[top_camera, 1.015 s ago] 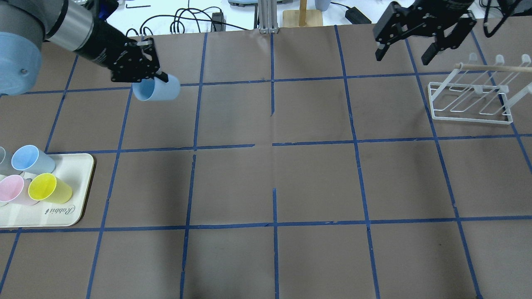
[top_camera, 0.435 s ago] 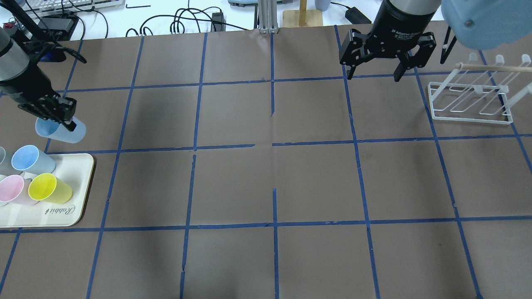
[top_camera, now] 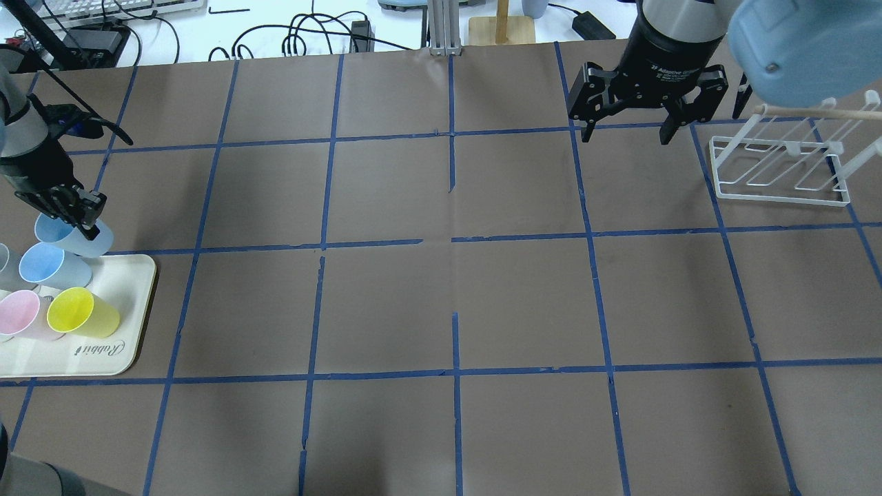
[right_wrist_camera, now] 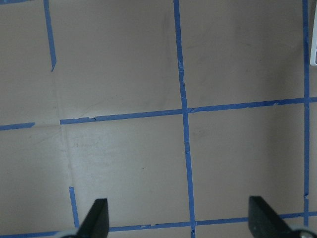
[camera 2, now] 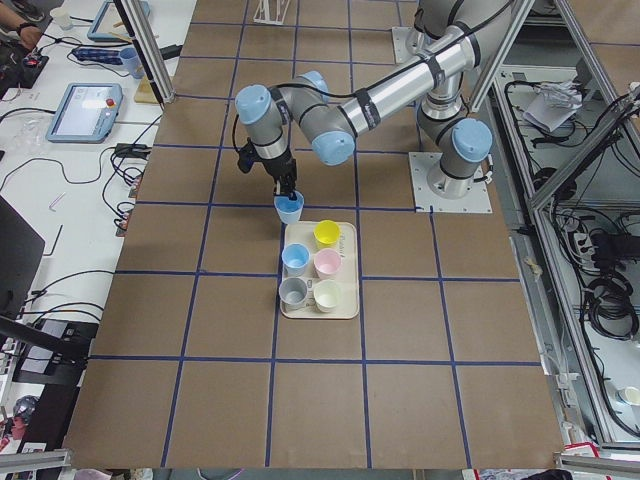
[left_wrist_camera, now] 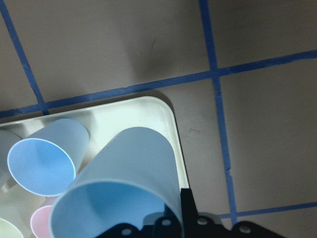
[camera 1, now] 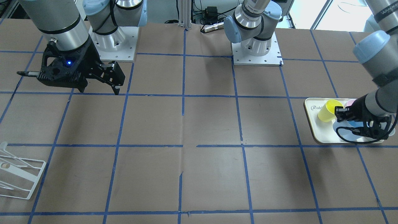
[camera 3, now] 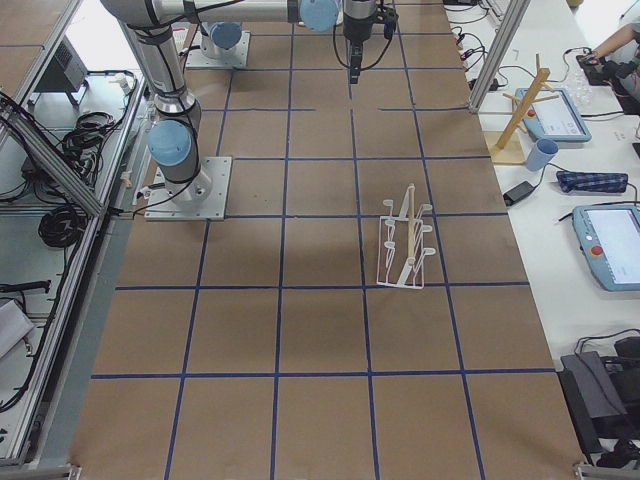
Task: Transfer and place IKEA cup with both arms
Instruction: 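Lower the cup with the left gripper onto the white tray beside the blue cup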
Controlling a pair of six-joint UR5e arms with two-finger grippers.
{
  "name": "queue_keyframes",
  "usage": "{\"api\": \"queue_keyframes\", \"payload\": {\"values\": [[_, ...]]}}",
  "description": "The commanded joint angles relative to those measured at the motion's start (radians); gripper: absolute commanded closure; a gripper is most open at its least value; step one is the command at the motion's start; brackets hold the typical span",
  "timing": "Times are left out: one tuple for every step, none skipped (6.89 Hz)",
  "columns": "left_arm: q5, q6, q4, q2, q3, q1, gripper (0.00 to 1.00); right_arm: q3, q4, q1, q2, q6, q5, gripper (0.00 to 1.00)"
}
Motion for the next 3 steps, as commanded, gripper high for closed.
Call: {"api": "queue_keyframes", "payload": {"values": [[0.016,0.02,0.009,-0.069,0.001,0.006,1.0,0.001,-0.001,0.0,-0.001,-0.001,0.002,0.0],[0.048,0.021,0.013,-0.087,0.004,0.008,1.0,0.001,-0.002,0.0,-0.001,0.001,0.004,0.0],[0.063,0.021,0.038,-0.103,0.002,0.008,1.0,0.001,-0.002,0.0,-0.001,0.001,0.005,0.0]]}}
